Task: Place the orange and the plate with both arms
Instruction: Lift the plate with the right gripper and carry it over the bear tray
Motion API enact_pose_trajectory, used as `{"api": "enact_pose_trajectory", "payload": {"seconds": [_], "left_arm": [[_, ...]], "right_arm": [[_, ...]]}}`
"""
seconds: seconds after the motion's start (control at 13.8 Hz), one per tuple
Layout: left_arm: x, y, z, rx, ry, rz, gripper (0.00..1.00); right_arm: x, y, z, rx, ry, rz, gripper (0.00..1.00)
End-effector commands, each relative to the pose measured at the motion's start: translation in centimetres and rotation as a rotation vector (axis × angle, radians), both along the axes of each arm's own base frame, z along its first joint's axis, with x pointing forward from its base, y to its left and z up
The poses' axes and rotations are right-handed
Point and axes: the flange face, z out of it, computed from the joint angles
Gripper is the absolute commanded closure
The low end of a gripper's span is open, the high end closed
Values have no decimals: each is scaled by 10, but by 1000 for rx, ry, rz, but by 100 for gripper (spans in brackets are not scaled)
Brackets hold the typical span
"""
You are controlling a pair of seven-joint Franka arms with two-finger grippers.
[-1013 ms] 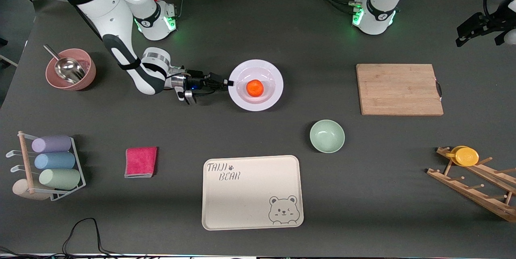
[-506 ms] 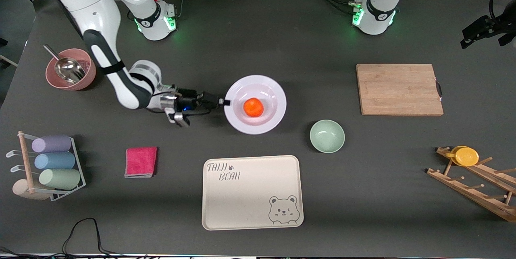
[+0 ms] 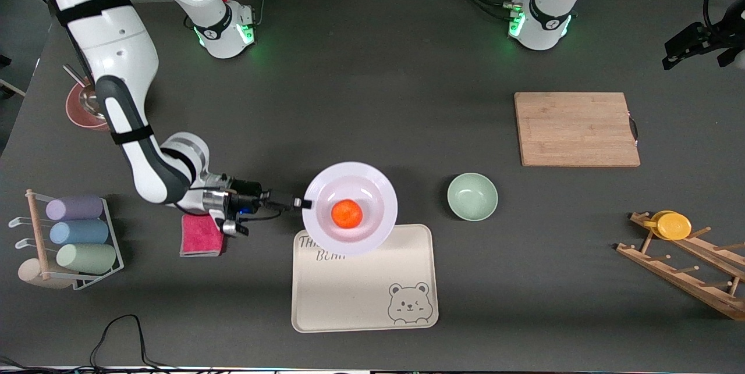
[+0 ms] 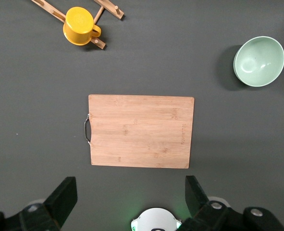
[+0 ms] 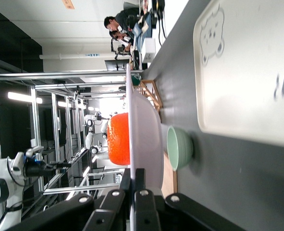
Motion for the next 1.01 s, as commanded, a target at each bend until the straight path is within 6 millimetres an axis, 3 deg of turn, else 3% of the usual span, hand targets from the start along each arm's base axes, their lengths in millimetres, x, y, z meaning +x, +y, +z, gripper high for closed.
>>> {"api": "enact_pose_trajectory", "payload": {"seconds": [0.0,0.29,0.72,0.94], "left_arm": [[-4,-4,4,1,0,-21,0],[-3,-4,2,-2,2,-20,0],[-2,-3,-1,-4,12,-18,0],[-1,-2,0,4,4,-19,0]], "right_arm": [[53,7,-16,23,-6,8,100],[87,4,-52,0,-36,-17,100],[87,-1,-104,-41,-25,-53,100],[88,0,-118,-43,-35,-52,100]]}}
